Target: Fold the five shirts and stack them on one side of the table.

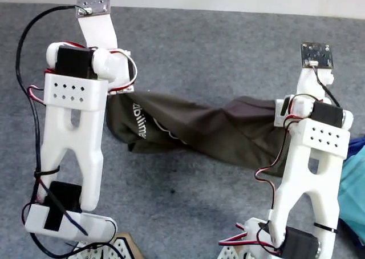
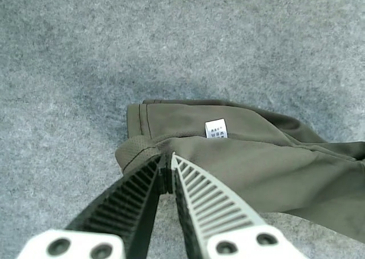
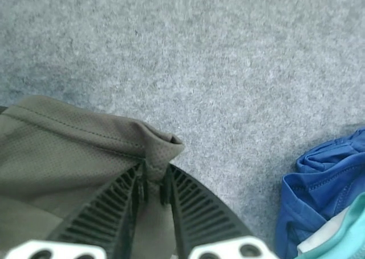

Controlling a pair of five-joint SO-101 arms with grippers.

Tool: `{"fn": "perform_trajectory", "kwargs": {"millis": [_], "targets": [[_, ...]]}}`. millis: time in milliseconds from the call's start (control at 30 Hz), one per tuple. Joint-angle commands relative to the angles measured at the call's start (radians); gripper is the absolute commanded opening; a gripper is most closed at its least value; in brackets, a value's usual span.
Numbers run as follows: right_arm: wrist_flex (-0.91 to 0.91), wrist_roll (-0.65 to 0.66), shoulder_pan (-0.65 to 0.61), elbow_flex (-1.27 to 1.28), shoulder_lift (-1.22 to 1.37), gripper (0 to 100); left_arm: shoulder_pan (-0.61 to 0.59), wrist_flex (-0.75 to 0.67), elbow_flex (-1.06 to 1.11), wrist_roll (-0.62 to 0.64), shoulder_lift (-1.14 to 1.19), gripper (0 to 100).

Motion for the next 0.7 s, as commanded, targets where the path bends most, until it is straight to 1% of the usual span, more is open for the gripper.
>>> {"fn": "perform_trajectory", "kwargs": {"millis": [0,67,167,300,433,533,667], "targets": [[-0.021,0.014,0.012,-0.008,-0.042,1.3,0.018,0.000,-0.004,0.012,-0.015,1],[-0.021,0.011,0.012,-0.008,-0.036,0.9,0.025,0.000,-0.004,0.014,-0.010,1],[-0.016,0.008,0.012,-0.008,-0.047,0.9,0.073,-0.003,-0.004,0.014,-0.005,1],[0.064,0.006,0.012,-0.010,-0.096,0.9,0.124,0.003,0.018,0.015,-0.015,1],[0.128,-0.023,0.008,-0.007,-0.189,0.9,0.119,0.000,0.085,0.015,-0.016,1],[0.140,-0.031,0.012,-0.007,-0.236,0.9,0.090,-0.002,0.128,0.015,-0.016,1],[0.143,-0.035,0.013,0.050,-0.265,0.9,0.087,-0.003,0.171,0.012,-0.035,1]]}}
